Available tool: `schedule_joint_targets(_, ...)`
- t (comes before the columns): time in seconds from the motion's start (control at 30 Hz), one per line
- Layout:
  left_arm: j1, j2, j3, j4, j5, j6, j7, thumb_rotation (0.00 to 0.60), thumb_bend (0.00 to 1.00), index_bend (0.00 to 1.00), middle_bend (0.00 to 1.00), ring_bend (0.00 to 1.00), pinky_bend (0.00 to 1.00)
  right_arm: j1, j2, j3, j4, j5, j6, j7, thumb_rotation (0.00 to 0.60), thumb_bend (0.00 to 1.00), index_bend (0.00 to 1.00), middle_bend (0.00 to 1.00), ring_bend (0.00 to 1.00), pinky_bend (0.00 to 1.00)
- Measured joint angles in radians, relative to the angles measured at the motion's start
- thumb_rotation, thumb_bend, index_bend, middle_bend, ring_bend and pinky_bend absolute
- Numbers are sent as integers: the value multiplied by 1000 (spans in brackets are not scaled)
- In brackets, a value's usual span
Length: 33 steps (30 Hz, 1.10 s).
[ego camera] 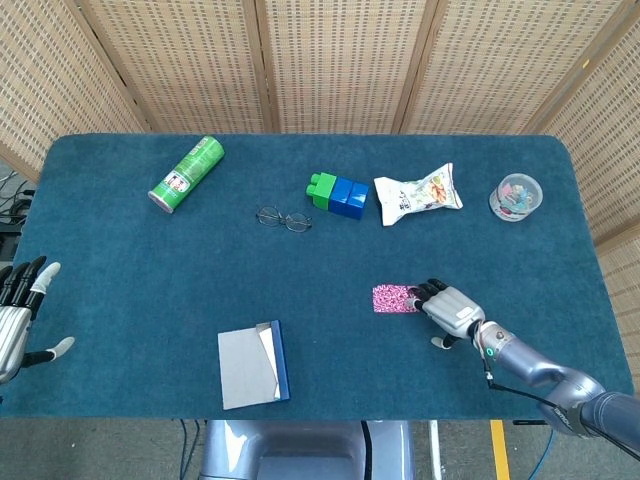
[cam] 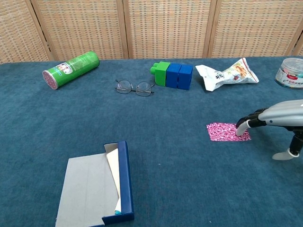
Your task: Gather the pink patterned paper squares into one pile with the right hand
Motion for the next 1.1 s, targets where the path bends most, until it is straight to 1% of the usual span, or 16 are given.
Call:
schedule_joint_targets(0.27,-3,-2,0,-2,-1,-2,5,553,59,0,0,0,0,-22,22,-20,15,31,-4,-11,600,363,165,89,0,0)
schedule_joint_targets(0.73,-1,-11,0,7,-5,2,-2,552,59,0,0,0,0,-70,55,-36,66,90,0,-18,600,363,165,91,0,0)
schedule_joint_targets(0.93,-1,-13,1,11,-4,3,-5,552,59,0,0,0,0,-75,71,-33,43,88,16,-24,600,363,165,91,0,0)
schedule_joint_targets(1.1,-3,-17,2,13,-2,-1,-8,553,59,0,0,0,0,-63,92,-14,-13,81,31,-22,600,363,165,91,0,0)
